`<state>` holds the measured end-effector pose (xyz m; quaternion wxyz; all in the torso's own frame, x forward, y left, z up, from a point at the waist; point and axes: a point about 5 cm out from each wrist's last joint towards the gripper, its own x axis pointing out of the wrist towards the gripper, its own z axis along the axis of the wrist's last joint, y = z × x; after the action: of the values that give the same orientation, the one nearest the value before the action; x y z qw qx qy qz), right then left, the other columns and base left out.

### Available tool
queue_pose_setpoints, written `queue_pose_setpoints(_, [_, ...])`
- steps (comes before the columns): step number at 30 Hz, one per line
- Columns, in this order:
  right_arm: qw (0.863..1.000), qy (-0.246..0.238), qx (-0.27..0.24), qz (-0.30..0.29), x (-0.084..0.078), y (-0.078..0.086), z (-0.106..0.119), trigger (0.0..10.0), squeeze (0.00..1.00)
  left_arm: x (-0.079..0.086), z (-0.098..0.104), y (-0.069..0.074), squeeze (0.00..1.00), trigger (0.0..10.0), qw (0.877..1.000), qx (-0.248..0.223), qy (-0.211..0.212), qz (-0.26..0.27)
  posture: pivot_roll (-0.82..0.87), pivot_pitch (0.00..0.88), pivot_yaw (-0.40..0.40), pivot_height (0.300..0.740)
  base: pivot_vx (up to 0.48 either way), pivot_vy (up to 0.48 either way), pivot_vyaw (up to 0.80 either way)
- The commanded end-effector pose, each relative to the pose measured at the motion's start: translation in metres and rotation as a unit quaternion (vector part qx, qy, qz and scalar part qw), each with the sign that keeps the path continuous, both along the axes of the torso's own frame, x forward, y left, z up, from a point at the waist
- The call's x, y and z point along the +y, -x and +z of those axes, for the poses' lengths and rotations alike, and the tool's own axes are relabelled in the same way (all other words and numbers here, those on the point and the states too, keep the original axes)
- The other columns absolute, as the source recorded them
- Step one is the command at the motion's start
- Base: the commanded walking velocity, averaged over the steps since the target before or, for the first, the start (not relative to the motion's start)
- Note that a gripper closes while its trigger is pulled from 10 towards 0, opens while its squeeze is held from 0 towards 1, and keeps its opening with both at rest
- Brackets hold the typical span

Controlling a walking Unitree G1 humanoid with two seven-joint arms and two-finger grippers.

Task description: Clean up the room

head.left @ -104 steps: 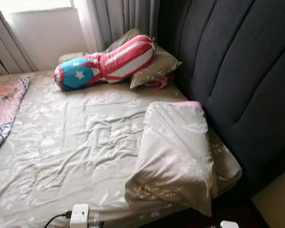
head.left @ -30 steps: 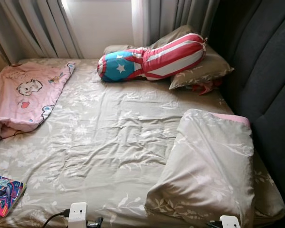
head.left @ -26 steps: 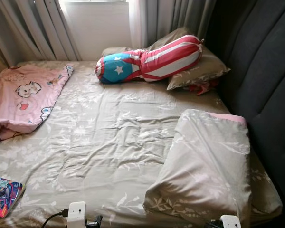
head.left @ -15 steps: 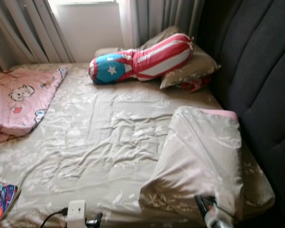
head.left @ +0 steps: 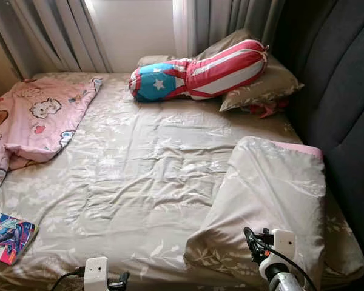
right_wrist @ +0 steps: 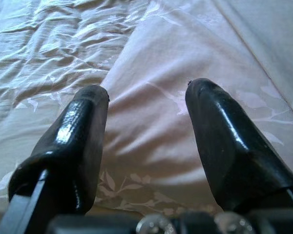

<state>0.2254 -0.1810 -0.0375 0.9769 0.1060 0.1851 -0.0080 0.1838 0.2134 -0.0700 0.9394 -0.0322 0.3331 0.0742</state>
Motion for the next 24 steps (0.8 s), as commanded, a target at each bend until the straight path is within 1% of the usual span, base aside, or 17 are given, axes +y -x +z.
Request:
queue_pose_setpoints(1, [1.000, -0.003, 0.005, -0.022, -0.004, -0.001, 0.000, 10.0, 0.00, 0.003, -0.002, 0.005, 0.00, 10.0, 1.000, 0.007, 0.001, 0.022, -0.11, 0.000, -0.012, 0.738, 0.000, 0.000, 0.00])
queue_pose_setpoints(4, [1.000, -0.001, 0.012, -0.026, -0.005, -0.002, 0.000, 10.0, 0.00, 0.003, -0.002, 0.004, 0.00, 10.0, 1.000, 0.006, -0.001, 0.020, -0.12, 0.000, -0.010, 0.738, 0.000, -0.208, 0.00])
queue_pose_setpoints(7, [1.000, -0.001, 0.017, -0.020, -0.004, -0.002, -0.001, 10.0, 0.00, 0.002, -0.001, 0.003, 0.00, 10.0, 1.000, 0.008, -0.004, 0.010, -0.12, 0.000, -0.011, 0.738, 0.000, -0.410, 0.00])
queue_pose_setpoints(14, [0.999, 0.004, 0.029, -0.031, -0.006, 0.004, -0.005, 10.0, 0.00, 0.002, -0.002, 0.003, 0.00, 10.0, 1.000, 0.009, -0.005, 0.008, -0.12, 0.000, -0.008, 0.738, 0.000, -0.417, 0.00])
queue_pose_setpoints(20, [0.998, 0.002, 0.040, -0.046, -0.012, 0.007, -0.008, 10.0, 0.00, 0.003, -0.002, 0.003, 0.00, 10.0, 1.000, 0.011, -0.006, 0.011, -0.12, 0.000, -0.009, 0.738, 0.000, -0.416, 0.00])
queue_pose_setpoints(24, [0.998, 0.007, 0.052, -0.044, -0.013, 0.008, -0.010, 10.0, 0.00, 0.003, -0.002, 0.003, 0.00, 10.0, 1.000, 0.011, -0.008, 0.007, -0.12, 0.000, -0.013, 0.738, 0.000, -0.412, 0.00])
